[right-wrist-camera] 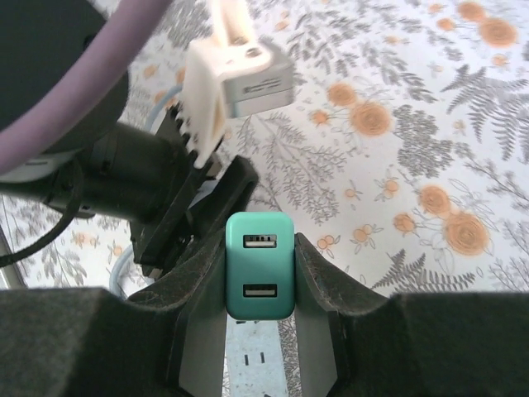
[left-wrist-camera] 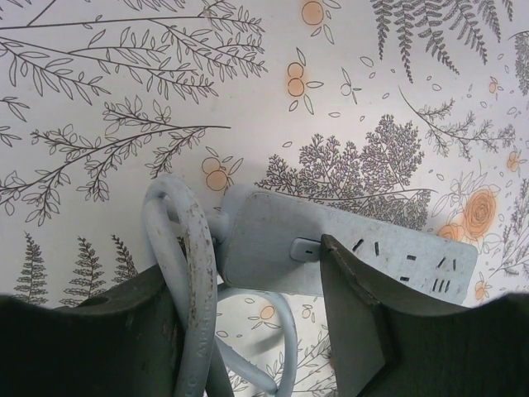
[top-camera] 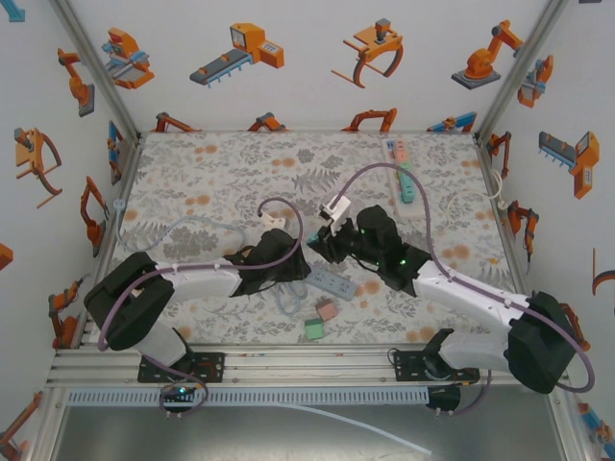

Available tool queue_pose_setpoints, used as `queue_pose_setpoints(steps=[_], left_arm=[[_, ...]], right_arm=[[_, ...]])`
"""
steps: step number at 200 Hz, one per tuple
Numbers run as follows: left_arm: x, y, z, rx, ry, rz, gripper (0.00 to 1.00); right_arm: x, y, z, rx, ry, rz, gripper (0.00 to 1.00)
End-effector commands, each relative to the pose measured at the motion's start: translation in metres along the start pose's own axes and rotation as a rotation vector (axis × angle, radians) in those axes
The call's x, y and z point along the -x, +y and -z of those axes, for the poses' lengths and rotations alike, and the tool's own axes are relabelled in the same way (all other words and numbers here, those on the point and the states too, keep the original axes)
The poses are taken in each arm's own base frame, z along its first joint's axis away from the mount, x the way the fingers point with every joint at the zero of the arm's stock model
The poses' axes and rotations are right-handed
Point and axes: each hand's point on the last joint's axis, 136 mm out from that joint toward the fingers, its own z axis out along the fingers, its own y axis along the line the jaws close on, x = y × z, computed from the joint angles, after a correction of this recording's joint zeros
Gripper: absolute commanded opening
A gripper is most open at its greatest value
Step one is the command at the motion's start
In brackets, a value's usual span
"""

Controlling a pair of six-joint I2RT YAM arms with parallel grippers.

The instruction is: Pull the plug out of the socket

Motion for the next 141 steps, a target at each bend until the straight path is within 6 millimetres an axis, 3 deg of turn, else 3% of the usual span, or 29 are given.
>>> queue_pose_setpoints(steps=[1, 40, 73, 108, 141], left_arm=[[-0.106, 0.074, 0.013, 0.198, 0.381, -0.158, 0.51], [-0.051, 0.026, 0.035, 0.076, 0.247, -0.202, 0.59], [-0.003, 0.005, 0.060, 0.045, 0.126, -0.222, 0.71], [0.042, -0.001, 0.096, 0.041, -0.009, -0.217, 0.77], [0.067, -0.025, 0.149, -0.092, -0.139, -0.319, 0.82]], right_arm=[[0.011, -0.019, 0.016, -0.107, -0.029, -0.140, 0.00], [0.024, -0.042, 0.047, -0.218, -0.095, -0.333, 0.00], [0.024, -0.059, 0.078, -0.290, -0.160, -0.547, 0.00], [-0.001, -0.058, 0.102, -0.325, -0.142, -0.742, 0.00], [-0.052, -0.043, 0.114, -0.318, -0.042, -0.931, 0.00]])
